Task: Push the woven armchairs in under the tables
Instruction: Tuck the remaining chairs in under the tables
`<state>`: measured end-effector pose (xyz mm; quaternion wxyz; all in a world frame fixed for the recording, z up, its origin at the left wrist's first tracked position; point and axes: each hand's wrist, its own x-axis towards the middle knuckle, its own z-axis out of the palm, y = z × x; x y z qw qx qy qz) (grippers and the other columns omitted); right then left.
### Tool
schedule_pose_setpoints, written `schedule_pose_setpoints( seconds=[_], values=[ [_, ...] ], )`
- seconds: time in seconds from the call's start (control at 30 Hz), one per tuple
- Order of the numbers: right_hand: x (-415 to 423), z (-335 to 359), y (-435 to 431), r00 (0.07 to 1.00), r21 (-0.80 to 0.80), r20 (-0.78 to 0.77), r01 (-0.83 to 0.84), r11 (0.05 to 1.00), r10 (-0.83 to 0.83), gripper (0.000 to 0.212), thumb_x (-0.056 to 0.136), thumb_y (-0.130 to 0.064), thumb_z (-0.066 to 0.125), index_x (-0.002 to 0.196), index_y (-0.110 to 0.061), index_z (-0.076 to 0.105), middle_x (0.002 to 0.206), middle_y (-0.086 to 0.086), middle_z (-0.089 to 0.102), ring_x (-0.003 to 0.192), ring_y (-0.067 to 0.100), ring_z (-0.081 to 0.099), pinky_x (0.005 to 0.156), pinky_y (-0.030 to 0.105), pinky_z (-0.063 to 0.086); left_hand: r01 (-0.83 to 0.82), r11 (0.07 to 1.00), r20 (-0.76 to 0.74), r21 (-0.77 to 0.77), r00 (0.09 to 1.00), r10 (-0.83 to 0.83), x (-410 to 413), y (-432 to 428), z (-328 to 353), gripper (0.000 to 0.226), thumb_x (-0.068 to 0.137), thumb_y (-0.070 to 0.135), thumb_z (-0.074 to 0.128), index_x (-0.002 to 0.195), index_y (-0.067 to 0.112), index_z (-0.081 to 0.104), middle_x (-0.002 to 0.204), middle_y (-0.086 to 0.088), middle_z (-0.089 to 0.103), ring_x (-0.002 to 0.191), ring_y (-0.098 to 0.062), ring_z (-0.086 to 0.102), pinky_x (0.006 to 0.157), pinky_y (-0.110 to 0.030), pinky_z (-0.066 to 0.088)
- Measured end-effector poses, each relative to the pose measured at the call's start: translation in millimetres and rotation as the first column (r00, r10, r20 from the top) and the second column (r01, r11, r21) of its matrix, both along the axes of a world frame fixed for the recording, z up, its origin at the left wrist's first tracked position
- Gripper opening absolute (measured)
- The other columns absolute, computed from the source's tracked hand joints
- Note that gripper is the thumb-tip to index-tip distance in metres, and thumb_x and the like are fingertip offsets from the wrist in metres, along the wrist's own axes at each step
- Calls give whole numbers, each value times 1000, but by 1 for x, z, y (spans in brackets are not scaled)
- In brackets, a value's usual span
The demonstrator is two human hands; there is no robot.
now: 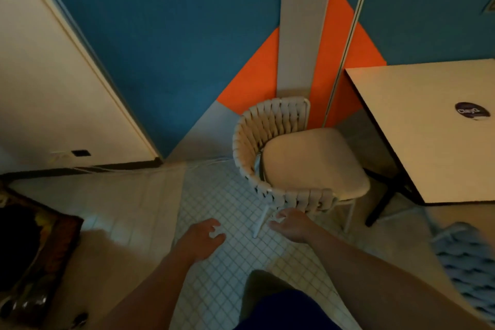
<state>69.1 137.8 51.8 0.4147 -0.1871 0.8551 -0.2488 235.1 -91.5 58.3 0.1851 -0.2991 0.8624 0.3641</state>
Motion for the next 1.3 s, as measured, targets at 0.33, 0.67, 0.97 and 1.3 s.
schedule_pose_setpoints(
  seconds=[0.33,0.67,0.97,1.3],
  values=[
    [-69,-51,-111,965,4,149,216,976,-215,76,87,-64,60,144,-15,48,154,6,40,136,22,45,99,29,42,182,983,61,30,981,-183,-138,-138,-17,49,94,43,65,138,22,57,138,-3,59,113,-12,58,87,-19,51],
    [-140,-58,-190,872,47,215,442,896,-441,98,75,-84,48,148,-20,44,155,3,41,133,25,47,105,38,44,398,912,169,-98,910,-379,-291,-229,-17,50,94,40,66,137,14,60,135,-8,64,122,-21,61,101,-29,46],
    [-162,-88,-233,574,74,130,808,585,-809,48,97,-52,50,121,-13,67,116,7,70,105,21,65,93,40,53,751,660,206,-31,650,-731,-454,-242,-68,55,91,49,65,135,17,59,137,-8,63,122,-23,60,98,-32,48],
    [-177,-132,-347,273,208,-212,951,229,-938,44,96,-55,48,125,-23,60,137,1,57,133,19,44,112,33,33,819,567,91,-87,574,-814,-563,-283,-132,37,85,37,75,111,12,64,127,-13,57,117,-32,57,96,-39,48]
  ],
)
